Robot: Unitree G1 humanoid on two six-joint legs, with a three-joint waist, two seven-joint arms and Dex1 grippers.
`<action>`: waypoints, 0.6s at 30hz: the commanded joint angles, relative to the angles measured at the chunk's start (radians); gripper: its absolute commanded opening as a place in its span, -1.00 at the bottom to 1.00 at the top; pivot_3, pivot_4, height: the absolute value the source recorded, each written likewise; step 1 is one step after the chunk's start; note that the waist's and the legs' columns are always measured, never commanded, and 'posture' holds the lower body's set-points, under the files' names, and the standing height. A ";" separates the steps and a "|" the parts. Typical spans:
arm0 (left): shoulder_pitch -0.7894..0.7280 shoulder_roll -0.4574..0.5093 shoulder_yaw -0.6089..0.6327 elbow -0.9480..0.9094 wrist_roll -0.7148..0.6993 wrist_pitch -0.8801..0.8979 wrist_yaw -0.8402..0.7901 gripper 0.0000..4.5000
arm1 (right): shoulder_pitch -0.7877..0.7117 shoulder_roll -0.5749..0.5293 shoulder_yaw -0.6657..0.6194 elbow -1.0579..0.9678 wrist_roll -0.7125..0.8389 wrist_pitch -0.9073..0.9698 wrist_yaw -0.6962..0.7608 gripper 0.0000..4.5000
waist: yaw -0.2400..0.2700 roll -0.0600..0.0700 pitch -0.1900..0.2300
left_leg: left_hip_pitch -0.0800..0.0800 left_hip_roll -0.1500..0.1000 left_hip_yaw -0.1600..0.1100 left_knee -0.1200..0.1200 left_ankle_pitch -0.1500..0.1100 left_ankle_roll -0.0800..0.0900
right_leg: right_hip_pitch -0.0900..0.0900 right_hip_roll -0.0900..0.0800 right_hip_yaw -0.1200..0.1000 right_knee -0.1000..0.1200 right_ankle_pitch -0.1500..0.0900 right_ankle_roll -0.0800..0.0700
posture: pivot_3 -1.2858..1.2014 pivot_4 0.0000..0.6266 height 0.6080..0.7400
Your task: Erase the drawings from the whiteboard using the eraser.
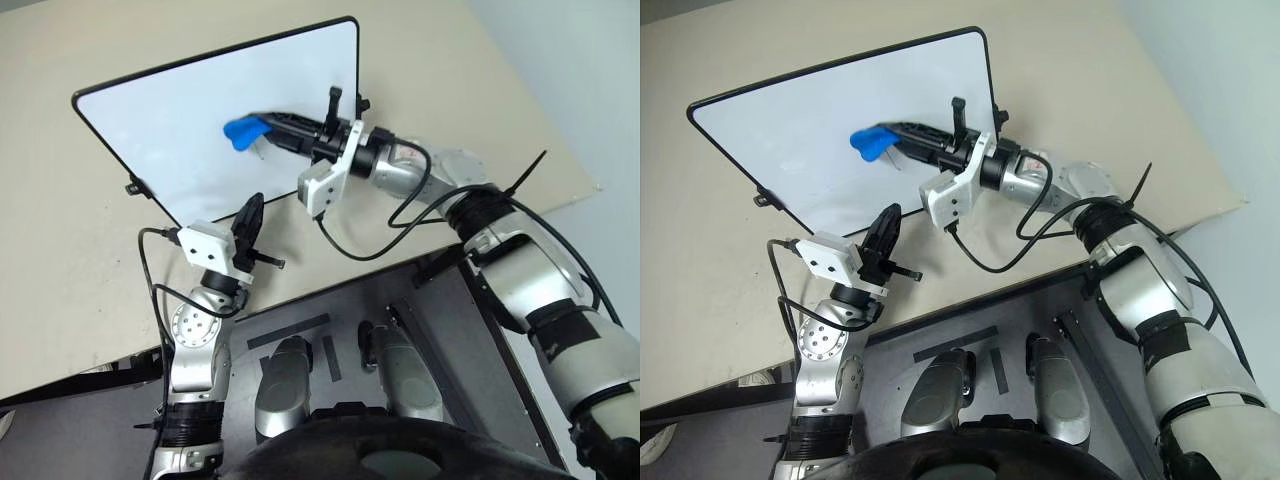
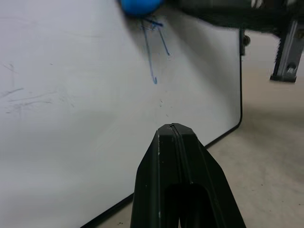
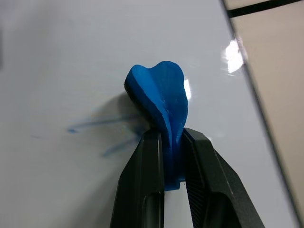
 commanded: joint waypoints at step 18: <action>0.001 -0.003 -0.003 -0.015 -0.004 -0.034 -0.001 -1.00 | -0.090 -0.011 -0.022 -0.003 -0.012 0.085 -0.103 -0.86 | -0.001 0.000 0.000 | 0.000 0.000 0.000 0.000 0.000 0.000 | -0.003 0.000 0.000 0.000 0.004 -0.002 | 0.03 -0.52 1.00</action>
